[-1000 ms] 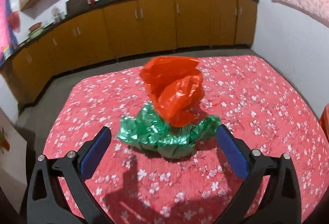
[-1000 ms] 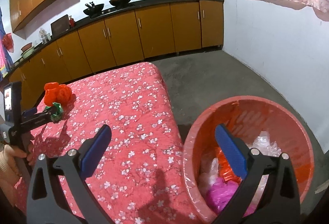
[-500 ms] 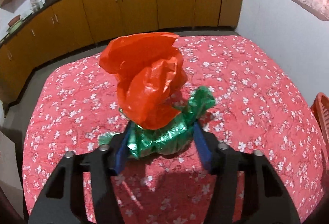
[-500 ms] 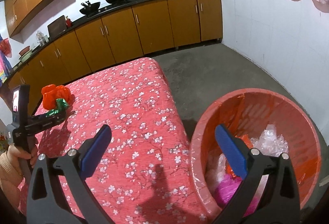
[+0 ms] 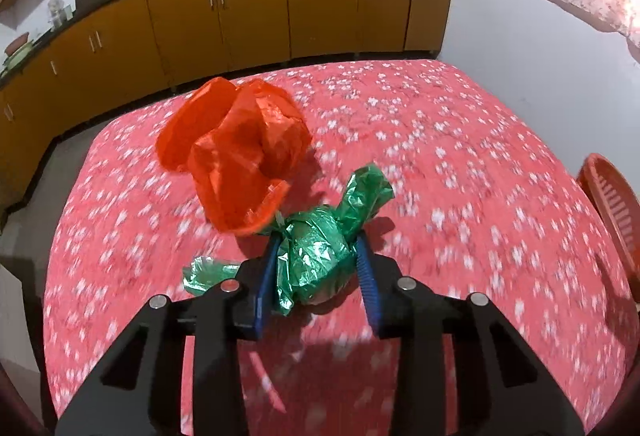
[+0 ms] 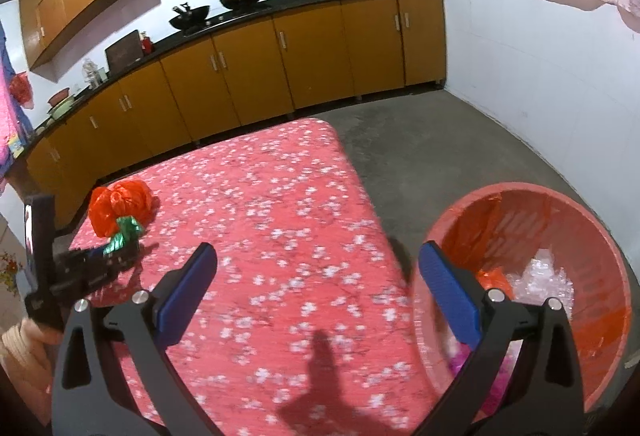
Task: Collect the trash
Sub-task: 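Grasp the green bag with the left tool, then grasp the red bag with the right tool while the left tool holds the green bag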
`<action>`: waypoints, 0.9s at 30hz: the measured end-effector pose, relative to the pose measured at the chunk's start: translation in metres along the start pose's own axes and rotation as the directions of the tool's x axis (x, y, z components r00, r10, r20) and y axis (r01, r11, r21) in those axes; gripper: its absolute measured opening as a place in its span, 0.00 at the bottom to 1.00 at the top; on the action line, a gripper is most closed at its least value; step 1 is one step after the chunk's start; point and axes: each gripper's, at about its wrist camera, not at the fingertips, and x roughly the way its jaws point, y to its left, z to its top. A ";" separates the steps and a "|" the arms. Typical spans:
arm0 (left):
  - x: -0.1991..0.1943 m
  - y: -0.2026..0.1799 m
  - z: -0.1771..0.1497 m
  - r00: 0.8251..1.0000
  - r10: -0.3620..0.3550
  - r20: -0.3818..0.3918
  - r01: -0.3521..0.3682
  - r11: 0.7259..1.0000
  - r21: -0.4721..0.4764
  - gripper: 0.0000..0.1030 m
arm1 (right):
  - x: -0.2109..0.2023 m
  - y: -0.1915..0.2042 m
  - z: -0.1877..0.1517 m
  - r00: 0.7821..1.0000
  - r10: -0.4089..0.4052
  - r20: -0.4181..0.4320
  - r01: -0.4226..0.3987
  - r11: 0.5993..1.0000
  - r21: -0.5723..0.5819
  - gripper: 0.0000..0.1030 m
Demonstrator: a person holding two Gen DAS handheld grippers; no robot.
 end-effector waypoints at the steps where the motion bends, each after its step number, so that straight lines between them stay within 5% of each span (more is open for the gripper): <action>1: -0.005 0.002 -0.004 1.000 0.001 0.001 -0.001 1.000 -0.002 0.36 | 0.001 0.007 0.000 1.000 0.010 -0.001 -0.010 1.000 -0.007 0.96; 16: -0.062 0.071 -0.051 0.995 0.085 0.045 -0.078 0.988 -0.133 0.36 | 0.014 0.118 -0.012 0.988 0.151 -0.036 -0.155 0.979 -0.133 0.96; 27: -0.084 0.119 -0.057 0.967 0.239 0.091 -0.204 0.935 -0.289 0.36 | 0.048 0.195 -0.014 0.972 0.229 -0.053 -0.235 0.956 -0.177 0.91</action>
